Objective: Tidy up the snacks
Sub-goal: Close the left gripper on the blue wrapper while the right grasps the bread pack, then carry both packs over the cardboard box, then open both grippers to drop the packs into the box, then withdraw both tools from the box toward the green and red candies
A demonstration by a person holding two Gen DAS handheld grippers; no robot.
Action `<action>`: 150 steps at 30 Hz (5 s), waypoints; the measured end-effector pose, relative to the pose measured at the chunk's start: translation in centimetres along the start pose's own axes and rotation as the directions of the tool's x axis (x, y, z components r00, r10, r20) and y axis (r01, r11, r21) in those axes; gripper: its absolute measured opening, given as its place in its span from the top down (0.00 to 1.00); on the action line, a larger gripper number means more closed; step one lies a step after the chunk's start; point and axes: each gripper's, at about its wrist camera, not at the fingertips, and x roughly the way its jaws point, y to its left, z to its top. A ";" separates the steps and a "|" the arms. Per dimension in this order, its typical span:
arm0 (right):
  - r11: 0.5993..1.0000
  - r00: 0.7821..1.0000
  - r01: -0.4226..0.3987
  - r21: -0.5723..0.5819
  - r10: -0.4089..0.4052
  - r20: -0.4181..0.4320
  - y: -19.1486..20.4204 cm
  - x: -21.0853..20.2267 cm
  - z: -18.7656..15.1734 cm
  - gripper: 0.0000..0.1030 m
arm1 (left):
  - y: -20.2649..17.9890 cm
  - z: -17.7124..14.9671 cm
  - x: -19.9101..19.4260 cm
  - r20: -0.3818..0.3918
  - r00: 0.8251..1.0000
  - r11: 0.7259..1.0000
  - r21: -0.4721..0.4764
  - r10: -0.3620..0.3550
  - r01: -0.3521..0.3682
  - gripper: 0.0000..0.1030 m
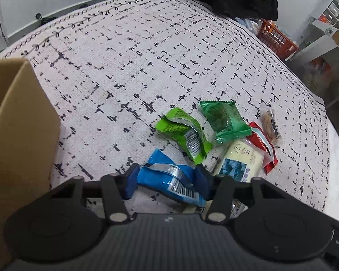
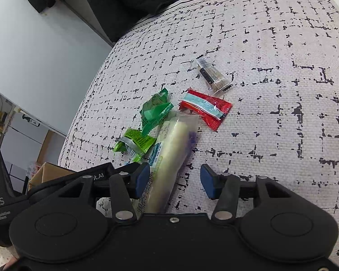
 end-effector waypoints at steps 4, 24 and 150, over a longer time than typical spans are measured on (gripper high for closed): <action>1.000 1.000 -0.004 0.001 0.004 0.005 0.2 0.2 0.0 0.51 | 0.1 0.0 -0.6 0.004 1.000 1.000 -0.004 0.006 -0.006 0.60; 1.000 1.000 0.008 -0.029 -0.009 -0.019 1.3 2.2 0.4 0.72 | 0.5 -1.1 -1.8 -0.051 0.999 1.000 -0.014 0.001 -0.002 0.63; 0.951 0.987 0.017 -0.309 0.032 0.154 14.7 -12.4 -5.4 0.03 | 11.4 -3.2 -23.7 0.224 0.968 0.980 -0.183 0.116 -0.075 0.00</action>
